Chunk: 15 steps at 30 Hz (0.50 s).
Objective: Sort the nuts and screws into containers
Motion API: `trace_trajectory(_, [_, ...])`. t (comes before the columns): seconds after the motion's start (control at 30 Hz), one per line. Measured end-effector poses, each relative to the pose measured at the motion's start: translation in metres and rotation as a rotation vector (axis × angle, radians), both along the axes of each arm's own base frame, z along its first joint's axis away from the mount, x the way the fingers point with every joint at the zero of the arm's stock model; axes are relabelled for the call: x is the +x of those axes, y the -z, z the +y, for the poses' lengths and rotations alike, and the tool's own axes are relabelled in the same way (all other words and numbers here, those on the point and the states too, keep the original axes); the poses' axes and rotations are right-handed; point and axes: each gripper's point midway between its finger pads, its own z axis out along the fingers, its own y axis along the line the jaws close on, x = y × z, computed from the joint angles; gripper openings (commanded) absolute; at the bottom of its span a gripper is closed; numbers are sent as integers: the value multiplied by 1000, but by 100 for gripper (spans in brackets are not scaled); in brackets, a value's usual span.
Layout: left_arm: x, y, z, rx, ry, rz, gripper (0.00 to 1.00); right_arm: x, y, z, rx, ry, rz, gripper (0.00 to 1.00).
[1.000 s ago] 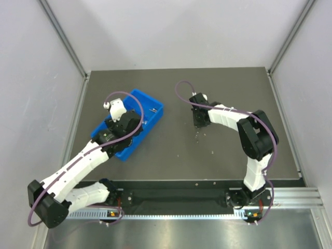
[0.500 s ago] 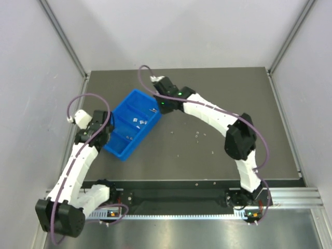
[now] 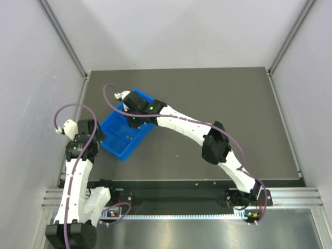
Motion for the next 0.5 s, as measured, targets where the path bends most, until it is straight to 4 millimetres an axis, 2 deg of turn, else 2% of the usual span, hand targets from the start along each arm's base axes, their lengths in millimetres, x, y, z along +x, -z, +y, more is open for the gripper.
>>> trace_trajectory(0.07, [1,-3,-5,-2,56,-12,81,5,0,-9,-10,23,-3,23])
trace_trajectory(0.17, [7,-8,-19,-16,169,-37,73,13,0,-39,-38,84,17,36])
trace_trajectory(0.23, [14,-12,-33,-34,266,-58,70,19,-5,-68,-55,137,31,44])
trace_trajectory(0.27, [18,-16,-45,-52,334,-78,69,22,-12,-83,-53,166,30,55])
trace_trajectory(0.4, [28,-31,-97,-129,590,-161,66,37,-45,-168,-33,330,10,76])
trace_trajectory(0.43, [29,-35,-111,-143,648,-176,66,40,-53,-193,-26,380,3,84])
trace_trajectory(0.5, [26,-39,-144,-172,780,-192,65,48,-64,-251,-2,502,-19,89])
